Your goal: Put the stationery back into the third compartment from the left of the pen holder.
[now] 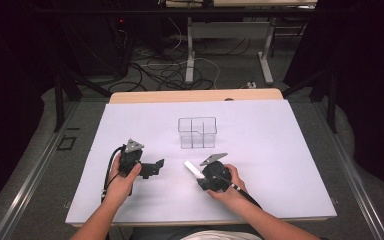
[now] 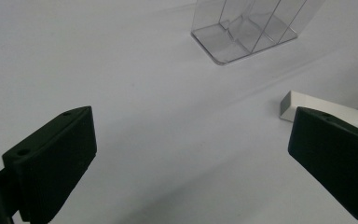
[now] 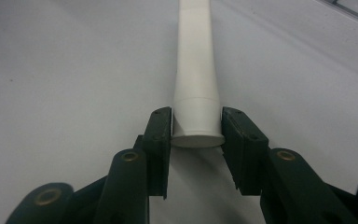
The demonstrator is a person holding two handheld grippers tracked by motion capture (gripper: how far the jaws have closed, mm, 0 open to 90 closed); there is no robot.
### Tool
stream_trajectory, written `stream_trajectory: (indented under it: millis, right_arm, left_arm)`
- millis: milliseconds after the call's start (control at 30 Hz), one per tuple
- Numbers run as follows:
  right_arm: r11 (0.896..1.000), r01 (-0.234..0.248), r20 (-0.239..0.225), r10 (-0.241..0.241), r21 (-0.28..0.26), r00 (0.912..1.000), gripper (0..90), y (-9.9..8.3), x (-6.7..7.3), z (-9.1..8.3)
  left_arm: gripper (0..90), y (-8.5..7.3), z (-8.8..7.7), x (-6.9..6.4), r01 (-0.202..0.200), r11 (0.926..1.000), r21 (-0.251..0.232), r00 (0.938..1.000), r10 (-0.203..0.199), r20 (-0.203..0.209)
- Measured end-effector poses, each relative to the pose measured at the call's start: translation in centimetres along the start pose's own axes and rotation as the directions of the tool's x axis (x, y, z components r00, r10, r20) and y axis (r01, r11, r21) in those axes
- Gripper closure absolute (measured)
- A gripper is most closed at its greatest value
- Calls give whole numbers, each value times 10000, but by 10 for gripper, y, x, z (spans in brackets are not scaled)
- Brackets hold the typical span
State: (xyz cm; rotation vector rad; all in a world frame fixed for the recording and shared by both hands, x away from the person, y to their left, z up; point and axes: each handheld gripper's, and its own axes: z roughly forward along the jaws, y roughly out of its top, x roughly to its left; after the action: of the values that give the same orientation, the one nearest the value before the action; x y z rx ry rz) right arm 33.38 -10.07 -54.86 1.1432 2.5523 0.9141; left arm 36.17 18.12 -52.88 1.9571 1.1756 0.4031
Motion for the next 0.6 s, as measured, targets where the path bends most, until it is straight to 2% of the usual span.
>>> stream_trajectory:
  millis: [33, 100, 133, 333, 367, 400, 600]
  right_arm:
    - [9998, -195, 36, 194, 58, 9998, 623, 0, 1, 0]
    - [10000, -88, -81, 88, 23, 9999, 615, 1, 0, 0]
    - [9996, -258, -151, 260, 132, 9995, 606, 3, 0, 1]
    - [9998, -168, -194, 171, 144, 9997, 573, 8, 0, 5]
    - [9996, -213, -7, 214, 157, 9998, 572, 11, 2, 8]
    - [9998, -160, -84, 162, 150, 9998, 572, 12, 3, 9]
    - [9998, 66, 272, -70, 162, 9996, 576, 19, 6, 15]
  left_arm:
    - [9, 0, 0, 0, 0, 10000, 0, 10000, 0, 0]
    - [9, 0, 0, 0, -84, 10000, 27, 10000, 84, -16]
    - [9, 0, 0, 0, -97, 9999, 44, 9999, 97, -29]
    - [9, 0, 0, 1, -93, 9999, 50, 10000, 93, -14]
    - [9, 0, 0, 1, -92, 9999, 48, 10000, 92, -10]
    - [9, 0, 1, 1, -93, 9999, 52, 10000, 93, -11]
    - [9, 0, 1, 1, -79, 10000, 51, 10000, 79, -8]
